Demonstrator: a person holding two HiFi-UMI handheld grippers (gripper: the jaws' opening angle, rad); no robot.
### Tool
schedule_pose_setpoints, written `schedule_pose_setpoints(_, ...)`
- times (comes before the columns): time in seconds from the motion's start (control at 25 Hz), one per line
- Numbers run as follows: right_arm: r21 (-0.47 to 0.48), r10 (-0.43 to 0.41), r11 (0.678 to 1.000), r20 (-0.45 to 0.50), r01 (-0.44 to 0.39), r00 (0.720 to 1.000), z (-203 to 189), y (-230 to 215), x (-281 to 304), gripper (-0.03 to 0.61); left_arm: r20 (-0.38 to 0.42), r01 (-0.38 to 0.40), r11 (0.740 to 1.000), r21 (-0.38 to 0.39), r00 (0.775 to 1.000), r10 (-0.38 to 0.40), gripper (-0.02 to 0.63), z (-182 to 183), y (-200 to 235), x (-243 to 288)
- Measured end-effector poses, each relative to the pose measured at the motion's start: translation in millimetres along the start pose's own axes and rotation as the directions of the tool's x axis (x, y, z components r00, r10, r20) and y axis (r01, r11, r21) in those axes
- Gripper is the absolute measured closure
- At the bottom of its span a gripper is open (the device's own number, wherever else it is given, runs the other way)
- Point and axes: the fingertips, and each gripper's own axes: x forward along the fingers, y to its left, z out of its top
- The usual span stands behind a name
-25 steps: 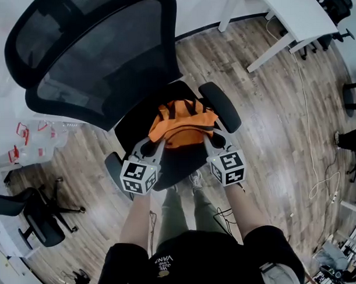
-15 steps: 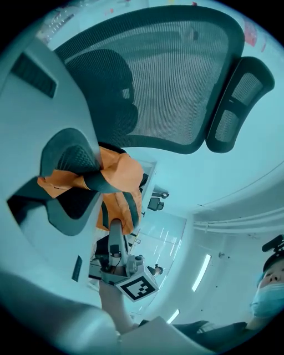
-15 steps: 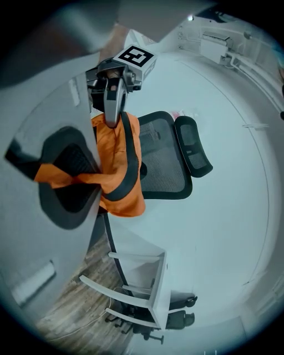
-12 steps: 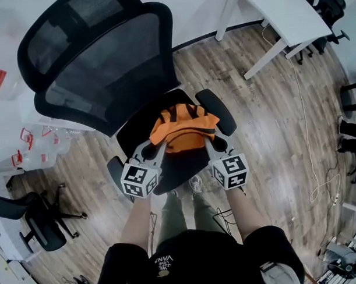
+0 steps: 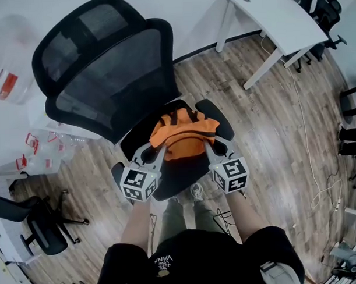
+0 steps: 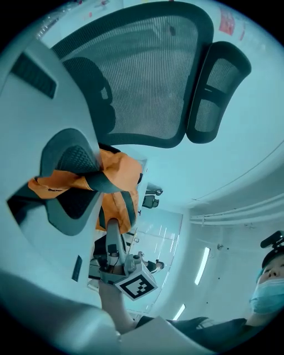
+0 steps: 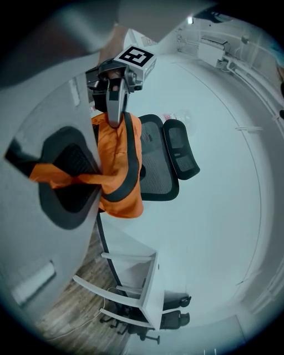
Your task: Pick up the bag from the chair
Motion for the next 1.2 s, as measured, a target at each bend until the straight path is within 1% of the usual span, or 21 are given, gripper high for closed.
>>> schedule_pose_setpoints(0.32,-0.013,0.01,1.0,0.032,-0.01,0.999,26.9,9.3,-15.2,0.578,0.043,-0.01,1.0,0.027,0.999,0.009,0.571,32.0,-3.0,-13.7)
schedule_pose_setpoints(0.6,-0.039,0.015,0.999,0.083,-0.012,0.996,59.1,18.7,-29.9,0.578,0.094,-0.017,0.999,0.05,0.995,0.012,0.572,61.2,-5.8,-28.5)
schedule_pose_setpoints(0.92,-0.067,-0.003,0.998,0.158,0.014,0.987,96.1,22.9,-51.1,0.578,0.145,-0.007,0.996,0.089,0.989,-0.006,0.572,91.9,-16.5,-41.6)
schedule_pose_setpoints(1.2,-0.081,-0.012,0.996,0.197,0.028,0.98,117.0,25.8,-68.4,0.578,0.178,-0.003,0.992,0.128,0.984,-0.02,0.572,116.5,-25.9,-50.9)
